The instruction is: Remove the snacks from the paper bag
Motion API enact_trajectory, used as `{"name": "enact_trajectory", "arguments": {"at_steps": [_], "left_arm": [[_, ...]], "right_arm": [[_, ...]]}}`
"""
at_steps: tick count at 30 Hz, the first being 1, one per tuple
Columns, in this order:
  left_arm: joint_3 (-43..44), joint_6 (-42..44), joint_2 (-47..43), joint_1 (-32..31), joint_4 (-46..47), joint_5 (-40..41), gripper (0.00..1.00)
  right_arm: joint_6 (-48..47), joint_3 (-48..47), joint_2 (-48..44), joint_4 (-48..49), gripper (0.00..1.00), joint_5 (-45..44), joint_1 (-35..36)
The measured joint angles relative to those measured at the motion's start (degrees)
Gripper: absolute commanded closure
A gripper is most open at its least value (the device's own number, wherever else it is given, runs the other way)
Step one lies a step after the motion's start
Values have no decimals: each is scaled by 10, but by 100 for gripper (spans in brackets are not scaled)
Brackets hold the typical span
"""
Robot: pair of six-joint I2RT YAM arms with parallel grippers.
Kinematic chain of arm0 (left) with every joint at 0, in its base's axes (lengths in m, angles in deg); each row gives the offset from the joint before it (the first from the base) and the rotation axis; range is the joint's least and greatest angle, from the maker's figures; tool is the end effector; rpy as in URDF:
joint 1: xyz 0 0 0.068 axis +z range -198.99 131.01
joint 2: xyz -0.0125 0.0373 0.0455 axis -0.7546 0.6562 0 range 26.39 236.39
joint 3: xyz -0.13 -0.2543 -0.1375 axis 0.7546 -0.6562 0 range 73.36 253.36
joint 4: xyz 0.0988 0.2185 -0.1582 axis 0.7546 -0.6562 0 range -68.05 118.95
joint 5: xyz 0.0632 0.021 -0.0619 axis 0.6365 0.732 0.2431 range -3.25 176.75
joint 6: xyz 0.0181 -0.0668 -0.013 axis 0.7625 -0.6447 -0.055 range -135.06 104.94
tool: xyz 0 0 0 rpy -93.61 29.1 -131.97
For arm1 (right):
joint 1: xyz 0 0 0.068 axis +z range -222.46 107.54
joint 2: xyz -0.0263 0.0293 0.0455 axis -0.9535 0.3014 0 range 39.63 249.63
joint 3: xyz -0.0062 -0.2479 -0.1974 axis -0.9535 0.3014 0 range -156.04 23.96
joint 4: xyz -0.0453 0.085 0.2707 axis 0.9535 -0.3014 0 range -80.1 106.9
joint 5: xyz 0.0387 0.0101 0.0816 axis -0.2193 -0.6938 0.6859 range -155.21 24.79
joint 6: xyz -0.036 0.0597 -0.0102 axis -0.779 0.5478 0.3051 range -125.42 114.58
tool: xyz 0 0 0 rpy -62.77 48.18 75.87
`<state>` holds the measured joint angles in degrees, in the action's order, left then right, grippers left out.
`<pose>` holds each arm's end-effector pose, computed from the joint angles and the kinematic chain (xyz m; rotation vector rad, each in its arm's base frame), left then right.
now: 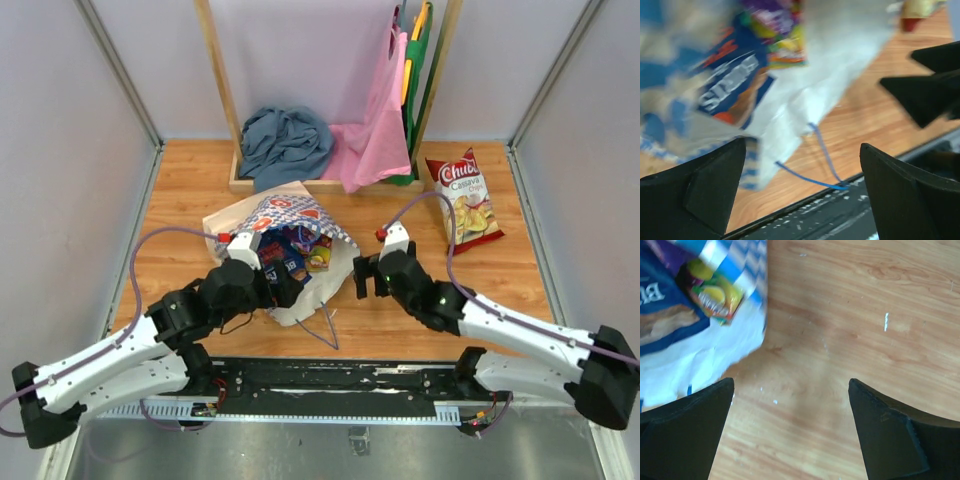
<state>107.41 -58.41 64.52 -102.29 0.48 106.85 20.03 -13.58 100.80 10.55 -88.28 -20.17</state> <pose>0.1118 -0.1168 0.2761 -0.0217 2.1656 -0.6282 0.1734 0.1875 0.2668 -0.2420 2.0607 0.4196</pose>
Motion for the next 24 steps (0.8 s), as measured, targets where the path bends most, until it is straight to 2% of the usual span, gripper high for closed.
{"name": "enact_trajectory", "arguments": {"at_steps": [5, 8, 11, 15, 18, 21, 23, 24], "left_arm": [[151, 58, 60, -79, -3, 18, 0], [226, 104, 91, -96, -5, 19, 0], [295, 146, 117, -99, -19, 35, 0], [411, 203, 171, -94, -52, 113, 0], [475, 245, 212, -24, -54, 119, 0], [490, 273, 236, 158, -46, 24, 0], [493, 282, 266, 276, -44, -44, 0], [498, 286, 286, 314, -45, -72, 0]], "right_arm": [[0, 68, -107, -8, 5, -70, 108], [-18, 81, -136, -2, 10, -106, 176], [-40, 63, -88, 7, 16, -143, 233], [-84, -10, 53, 34, 40, -176, 298], [-116, -38, 111, 72, 68, -173, 313], [-142, -55, 133, 115, 97, -159, 307], [-153, -67, 142, 149, 99, -142, 297], [-159, -73, 147, 166, 99, -136, 293]]}}
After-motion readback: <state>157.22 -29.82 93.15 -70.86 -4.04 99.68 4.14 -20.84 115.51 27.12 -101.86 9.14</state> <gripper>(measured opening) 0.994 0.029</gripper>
